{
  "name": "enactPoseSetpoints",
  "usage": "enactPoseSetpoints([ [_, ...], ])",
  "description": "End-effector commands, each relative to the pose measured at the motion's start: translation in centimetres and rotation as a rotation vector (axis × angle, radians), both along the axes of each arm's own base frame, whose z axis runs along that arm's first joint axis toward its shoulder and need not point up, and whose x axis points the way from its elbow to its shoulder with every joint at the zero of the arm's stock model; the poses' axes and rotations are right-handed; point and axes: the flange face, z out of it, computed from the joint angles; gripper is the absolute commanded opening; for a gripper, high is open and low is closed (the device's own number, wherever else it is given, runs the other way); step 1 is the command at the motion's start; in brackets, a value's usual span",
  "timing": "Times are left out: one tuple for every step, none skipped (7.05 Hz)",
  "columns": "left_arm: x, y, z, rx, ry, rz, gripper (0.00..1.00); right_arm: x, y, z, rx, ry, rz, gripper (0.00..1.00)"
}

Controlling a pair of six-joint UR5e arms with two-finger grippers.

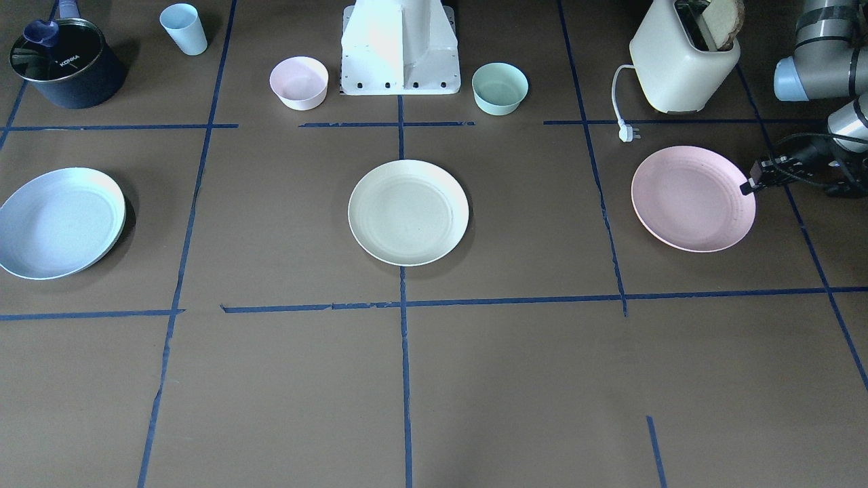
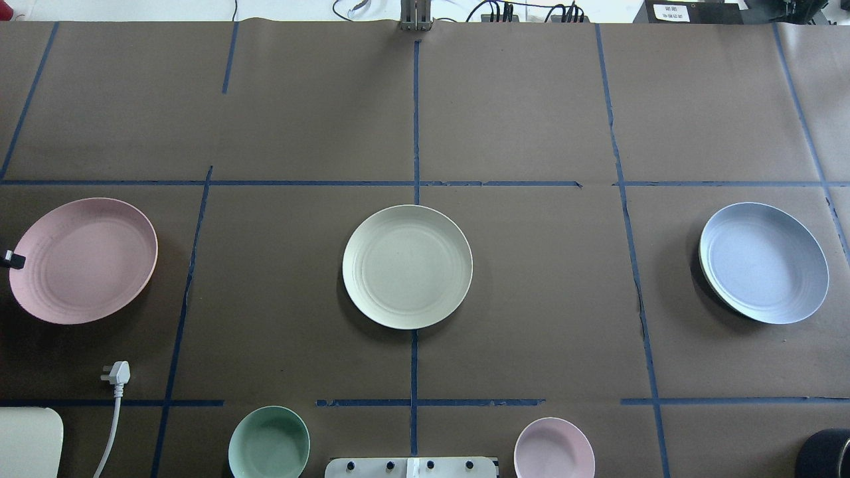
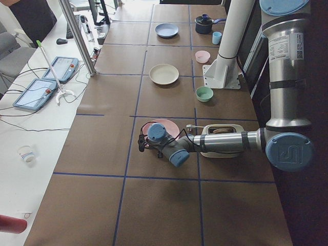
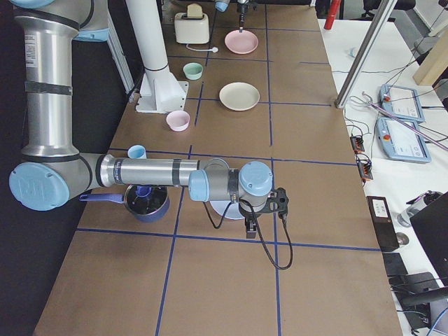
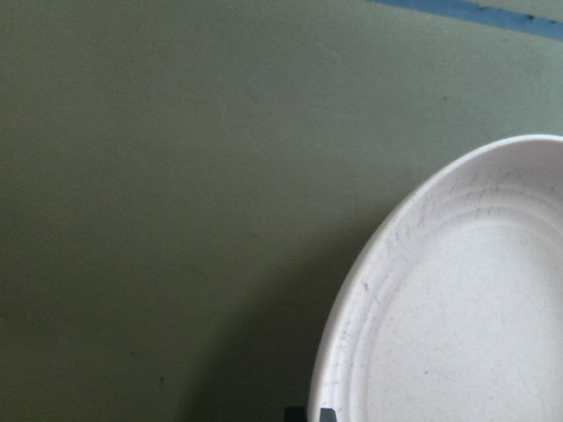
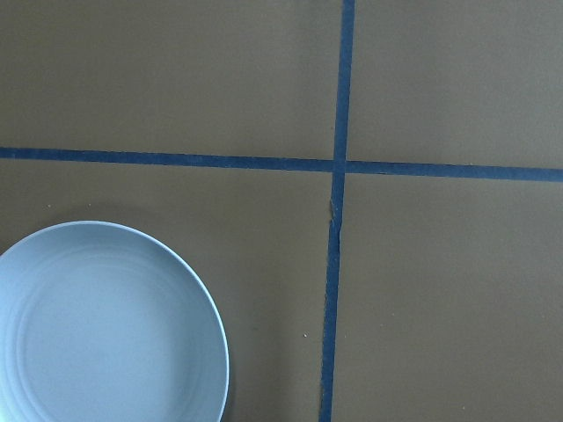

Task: Stack three plates with pink and blue
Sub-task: 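Move the left gripper to the pink plate's rim and grasp it, then lift the pink plate with the left gripper and carry it over the cream plate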

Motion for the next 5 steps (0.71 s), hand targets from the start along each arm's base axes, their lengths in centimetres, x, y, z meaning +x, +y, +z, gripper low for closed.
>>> enactPoseSetpoints([
  [0.4,-4.3,-5.3,-0.012,0.014,-0.026,0.0,0.0,-0.1,0.4,-0.007,-0.002,0.0,1.0],
  [1.5,-7.2,-9.4,-0.057,0.036,-0.082,0.0,0.0,0.0,0.7,-0.015,-0.002,0.001,1.0],
  [3.2,-9.6,-14.1,-0.113,0.077,-0.138,0.0,0.0,0.0,1.4,-0.003,-0.001,0.005,1.0],
  [5.6,-10.6,-18.3,-0.151,0.114,-0.153,0.0,0.0,-0.1,2.6,-0.017,-0.006,0.063,1.0],
  [9.5,-10.5,-22.0,-0.159,0.118,-0.176,0.0,-0.1,-0.3,4.4,-0.015,-0.02,0.129,1.0],
])
